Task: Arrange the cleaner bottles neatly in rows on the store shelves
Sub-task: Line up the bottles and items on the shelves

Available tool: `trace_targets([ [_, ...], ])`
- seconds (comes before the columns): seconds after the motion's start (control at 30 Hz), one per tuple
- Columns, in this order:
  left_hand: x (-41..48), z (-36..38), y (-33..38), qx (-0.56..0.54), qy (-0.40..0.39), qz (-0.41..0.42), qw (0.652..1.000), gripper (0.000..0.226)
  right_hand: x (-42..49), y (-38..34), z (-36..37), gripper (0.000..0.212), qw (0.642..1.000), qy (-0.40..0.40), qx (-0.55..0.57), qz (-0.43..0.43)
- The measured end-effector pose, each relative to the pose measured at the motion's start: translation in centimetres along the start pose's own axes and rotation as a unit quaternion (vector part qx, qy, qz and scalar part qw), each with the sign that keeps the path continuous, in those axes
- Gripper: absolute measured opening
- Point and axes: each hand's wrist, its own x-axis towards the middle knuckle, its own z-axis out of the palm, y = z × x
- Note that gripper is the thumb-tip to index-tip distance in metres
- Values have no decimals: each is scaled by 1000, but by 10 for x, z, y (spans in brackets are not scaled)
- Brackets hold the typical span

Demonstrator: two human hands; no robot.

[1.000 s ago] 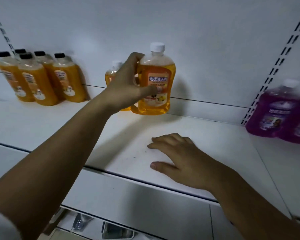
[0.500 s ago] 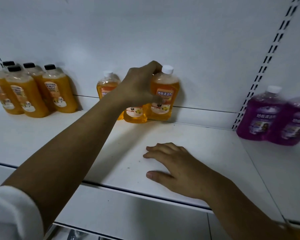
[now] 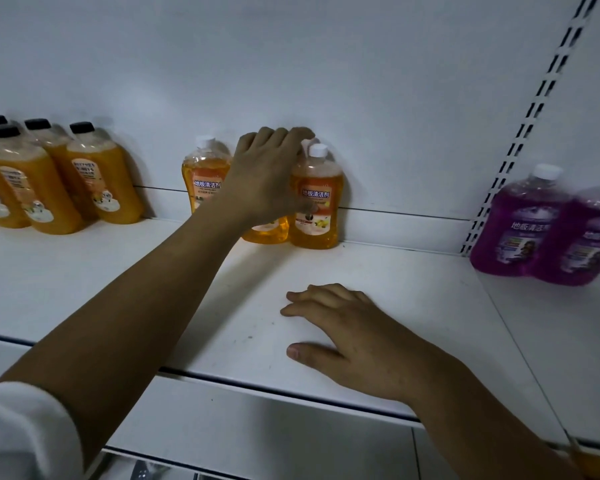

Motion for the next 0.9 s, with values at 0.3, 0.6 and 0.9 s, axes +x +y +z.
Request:
trace_targets([
  [0.3, -14, -11, 4, 16, 11, 21, 1000, 99, 0, 2, 1, 57, 1000, 9, -3, -9],
  [0.6, -114, -47, 19, -24, -24, 9, 999, 81, 0, 7, -1, 59, 999, 31, 29, -1],
  [0.9, -179, -43, 64, -127, -90, 64, 986, 70, -90, 3, -14, 55, 973, 208, -9, 96],
])
